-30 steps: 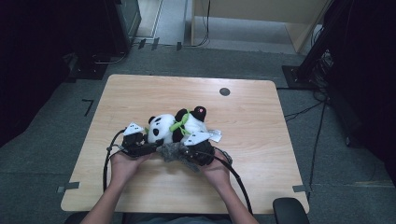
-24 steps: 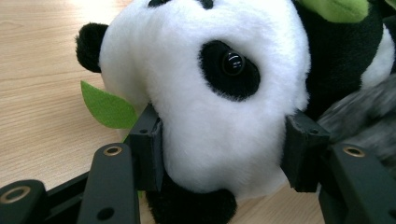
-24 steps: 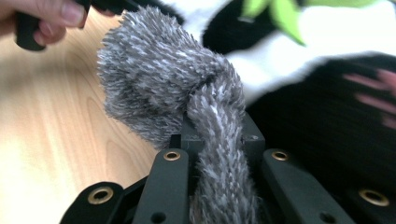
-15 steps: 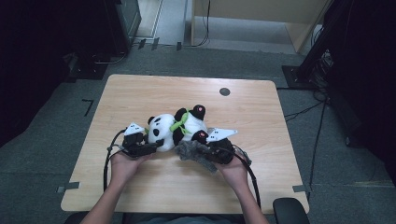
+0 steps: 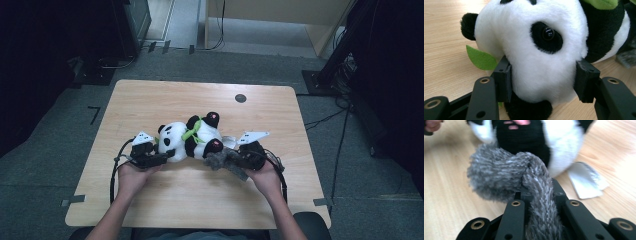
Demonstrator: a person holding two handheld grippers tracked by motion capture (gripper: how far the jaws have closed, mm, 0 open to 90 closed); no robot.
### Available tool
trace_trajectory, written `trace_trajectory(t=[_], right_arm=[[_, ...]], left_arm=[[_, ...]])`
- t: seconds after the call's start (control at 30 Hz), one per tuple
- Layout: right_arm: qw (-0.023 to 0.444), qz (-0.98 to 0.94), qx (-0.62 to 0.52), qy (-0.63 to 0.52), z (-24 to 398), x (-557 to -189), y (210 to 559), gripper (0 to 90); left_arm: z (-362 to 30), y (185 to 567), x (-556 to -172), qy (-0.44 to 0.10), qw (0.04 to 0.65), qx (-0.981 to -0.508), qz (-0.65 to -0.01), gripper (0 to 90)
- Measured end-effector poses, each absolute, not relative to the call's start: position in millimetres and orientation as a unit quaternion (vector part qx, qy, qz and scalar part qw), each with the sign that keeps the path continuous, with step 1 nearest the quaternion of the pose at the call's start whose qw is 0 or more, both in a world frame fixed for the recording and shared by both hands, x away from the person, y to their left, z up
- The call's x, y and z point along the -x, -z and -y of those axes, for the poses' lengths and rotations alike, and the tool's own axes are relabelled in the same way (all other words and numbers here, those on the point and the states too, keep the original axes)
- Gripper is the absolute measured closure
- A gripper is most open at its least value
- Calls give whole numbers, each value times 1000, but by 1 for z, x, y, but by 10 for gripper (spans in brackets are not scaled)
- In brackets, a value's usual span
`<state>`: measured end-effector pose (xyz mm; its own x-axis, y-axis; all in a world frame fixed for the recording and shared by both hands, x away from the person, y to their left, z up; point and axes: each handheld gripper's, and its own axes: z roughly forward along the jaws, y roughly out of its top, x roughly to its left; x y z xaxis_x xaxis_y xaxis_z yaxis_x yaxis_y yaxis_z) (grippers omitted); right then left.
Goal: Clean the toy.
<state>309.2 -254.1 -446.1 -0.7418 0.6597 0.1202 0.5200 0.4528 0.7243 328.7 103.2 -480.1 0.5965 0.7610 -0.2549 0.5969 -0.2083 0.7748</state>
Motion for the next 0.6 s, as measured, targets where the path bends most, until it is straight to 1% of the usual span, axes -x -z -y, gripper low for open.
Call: trace_trajectory(t=[0.27, 0.6], right_arm=[[104, -839, -369, -385, 273, -326, 440, 781], [100, -836, -376, -387, 270, -357, 444, 781]], left_arm=[[-104, 481, -327, -98, 451, -777, -428, 426], [-104, 483, -326, -104, 455, -779, -419, 424]])
